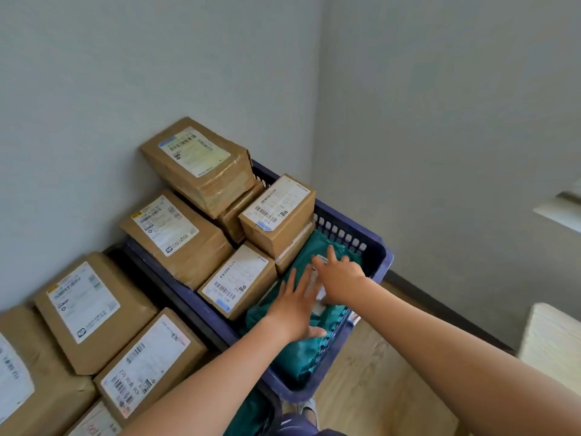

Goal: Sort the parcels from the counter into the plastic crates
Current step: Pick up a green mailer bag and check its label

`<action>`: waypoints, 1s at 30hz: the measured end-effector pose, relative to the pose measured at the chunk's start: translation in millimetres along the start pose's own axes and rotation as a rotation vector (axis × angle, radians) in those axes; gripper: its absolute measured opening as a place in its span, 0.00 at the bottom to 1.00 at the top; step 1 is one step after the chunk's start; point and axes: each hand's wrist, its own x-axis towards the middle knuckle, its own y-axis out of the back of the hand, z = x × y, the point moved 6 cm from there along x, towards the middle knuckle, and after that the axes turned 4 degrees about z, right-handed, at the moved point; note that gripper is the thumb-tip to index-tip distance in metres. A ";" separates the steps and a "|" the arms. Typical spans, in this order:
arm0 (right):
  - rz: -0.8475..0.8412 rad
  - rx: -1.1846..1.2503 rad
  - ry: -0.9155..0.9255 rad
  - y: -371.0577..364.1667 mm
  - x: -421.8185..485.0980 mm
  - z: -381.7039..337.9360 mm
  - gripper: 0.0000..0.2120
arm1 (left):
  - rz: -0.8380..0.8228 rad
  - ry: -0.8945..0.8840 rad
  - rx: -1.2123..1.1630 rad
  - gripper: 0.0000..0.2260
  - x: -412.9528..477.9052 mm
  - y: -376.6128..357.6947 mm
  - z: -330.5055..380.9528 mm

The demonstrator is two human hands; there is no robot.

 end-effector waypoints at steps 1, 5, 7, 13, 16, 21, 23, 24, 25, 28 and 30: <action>-0.019 0.001 0.001 -2.8 2.9 1.3 0.50 | -0.006 -0.001 0.027 0.55 3.2 -4.8 -1.1; -0.041 -0.019 0.002 -5.9 9.8 0.0 0.51 | 0.000 0.005 0.040 0.56 11.3 -10.6 -3.9; -0.048 -0.022 0.010 -5.5 10.6 -0.7 0.51 | -0.009 0.003 0.050 0.56 11.9 -11.3 -4.8; -0.011 0.224 0.026 11.3 -6.9 9.8 0.34 | -0.008 0.009 -0.131 0.49 -0.3 10.0 -2.8; 0.185 0.539 0.039 42.8 -29.9 31.3 0.26 | 0.197 0.036 -0.523 0.38 -16.9 49.0 1.7; 0.616 1.289 0.045 75.5 -105.2 72.2 0.18 | 0.575 -0.067 -1.096 0.19 -75.6 112.3 24.1; 0.750 1.507 0.099 79.3 -141.0 80.1 0.18 | 0.723 -0.141 -1.232 0.16 -98.3 129.2 38.2; 0.808 1.584 0.123 79.9 -158.4 82.3 0.19 | 0.790 -0.167 -1.261 0.18 -108.2 133.6 45.0; 0.855 1.638 0.145 79.5 -175.8 83.4 0.21 | 0.843 -0.199 -1.279 0.20 -119.5 137.1 54.7; 0.933 1.704 0.172 70.1 -214.9 84.4 0.25 | 0.886 -0.242 -1.293 0.22 -144.4 133.7 81.1; 0.953 1.694 0.151 60.4 -231.6 86.0 0.25 | 0.871 -0.240 -1.260 0.22 -155.2 123.2 95.5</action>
